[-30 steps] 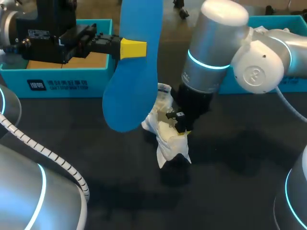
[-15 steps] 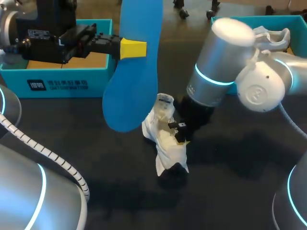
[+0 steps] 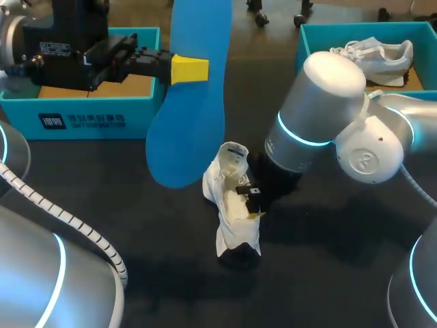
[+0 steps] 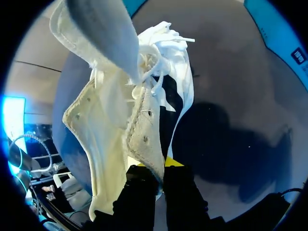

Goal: Take the shoe out of the shoebox, open the shoe tongue, remove and reinsert the insole, then place the shoe into the shoebox

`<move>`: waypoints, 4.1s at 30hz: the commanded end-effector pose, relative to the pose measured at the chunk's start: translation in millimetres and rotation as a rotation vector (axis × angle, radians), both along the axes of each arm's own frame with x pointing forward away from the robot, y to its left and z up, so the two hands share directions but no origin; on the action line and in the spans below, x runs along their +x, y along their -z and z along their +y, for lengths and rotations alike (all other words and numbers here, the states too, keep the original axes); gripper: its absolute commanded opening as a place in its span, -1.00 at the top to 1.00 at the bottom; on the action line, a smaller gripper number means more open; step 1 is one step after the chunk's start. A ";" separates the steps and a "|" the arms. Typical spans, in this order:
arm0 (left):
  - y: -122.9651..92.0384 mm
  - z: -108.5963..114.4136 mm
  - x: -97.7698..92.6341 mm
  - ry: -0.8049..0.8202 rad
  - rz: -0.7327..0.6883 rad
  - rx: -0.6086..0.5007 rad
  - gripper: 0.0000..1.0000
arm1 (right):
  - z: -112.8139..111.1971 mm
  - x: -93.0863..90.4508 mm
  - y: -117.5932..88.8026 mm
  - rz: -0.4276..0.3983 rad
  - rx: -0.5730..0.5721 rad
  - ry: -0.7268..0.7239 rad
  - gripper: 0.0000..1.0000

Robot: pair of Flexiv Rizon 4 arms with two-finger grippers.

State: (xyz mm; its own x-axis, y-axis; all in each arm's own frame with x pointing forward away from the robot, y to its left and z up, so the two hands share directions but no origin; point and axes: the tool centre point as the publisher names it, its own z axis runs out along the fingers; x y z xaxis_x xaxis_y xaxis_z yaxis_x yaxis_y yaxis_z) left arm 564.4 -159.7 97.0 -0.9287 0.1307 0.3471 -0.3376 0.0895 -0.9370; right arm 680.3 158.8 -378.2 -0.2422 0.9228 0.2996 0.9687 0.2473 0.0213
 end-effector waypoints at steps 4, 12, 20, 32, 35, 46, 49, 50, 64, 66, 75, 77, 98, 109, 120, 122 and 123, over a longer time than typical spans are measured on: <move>-0.8 -1.2 1.5 0.003 0.000 0.004 1.00 | -2.4 -5.5 -9.9 -0.032 -0.016 0.041 1.00; -0.8 -1.2 1.5 0.003 0.000 0.004 1.00 | -3.1 -1.7 -0.5 -0.013 -0.032 0.055 1.00; -0.8 -1.2 1.5 0.003 0.000 0.004 1.00 | -4.5 -0.2 14.1 0.014 -0.039 0.086 1.00; -0.8 -1.2 1.5 0.003 0.000 0.004 1.00 | -6.9 -11.3 -4.2 0.007 0.037 0.065 -1.00; -0.8 -1.2 1.5 0.003 0.000 0.004 1.00 | -11.0 -11.9 -21.2 0.033 0.080 0.050 -1.00; -0.8 -1.2 1.5 0.003 0.000 0.004 1.00 | -46.8 -3.1 -72.0 0.098 0.396 -0.118 -1.00; -0.8 -1.2 1.5 0.003 0.000 0.004 1.00 | -46.8 -3.1 -72.0 0.098 0.396 -0.118 -1.00; -0.8 -1.2 1.5 0.003 0.000 0.004 1.00 | -46.8 -3.1 -72.0 0.098 0.396 -0.118 -1.00; -0.8 -1.2 1.5 0.003 0.000 0.004 1.00 | -69.8 13.8 -110.3 0.145 0.601 -0.020 -1.00; -0.8 -1.2 1.5 0.003 0.000 0.004 1.00 | -73.2 17.2 -117.7 0.154 0.627 -0.007 -1.00; -16.0 -9.0 32.5 0.055 -0.343 -0.008 1.00 | -77.5 26.4 -133.3 0.184 0.713 0.012 -1.00; -17.6 -10.6 43.7 0.090 -0.413 -0.020 1.00 | -77.5 26.4 -133.3 0.184 0.713 0.012 -1.00; 9.1 -6.3 62.4 0.408 -0.995 -0.108 1.00 | -77.5 26.4 -133.3 0.184 0.713 0.012 -1.00; 43.9 0.4 47.8 0.382 -1.429 -0.147 1.00 | -77.5 26.4 -133.3 0.184 0.713 0.012 -1.00; 43.9 0.4 47.8 0.382 -1.429 -0.147 1.00 | -77.5 26.4 -133.3 0.184 0.713 0.012 -1.00; 56.5 0.9 47.7 0.385 -1.494 -0.148 1.00 | -77.5 26.4 -133.3 0.184 0.713 0.012 -1.00; 63.4 1.2 48.9 0.383 -1.488 -0.143 1.00 | -77.5 26.4 -133.3 0.184 0.713 0.012 -1.00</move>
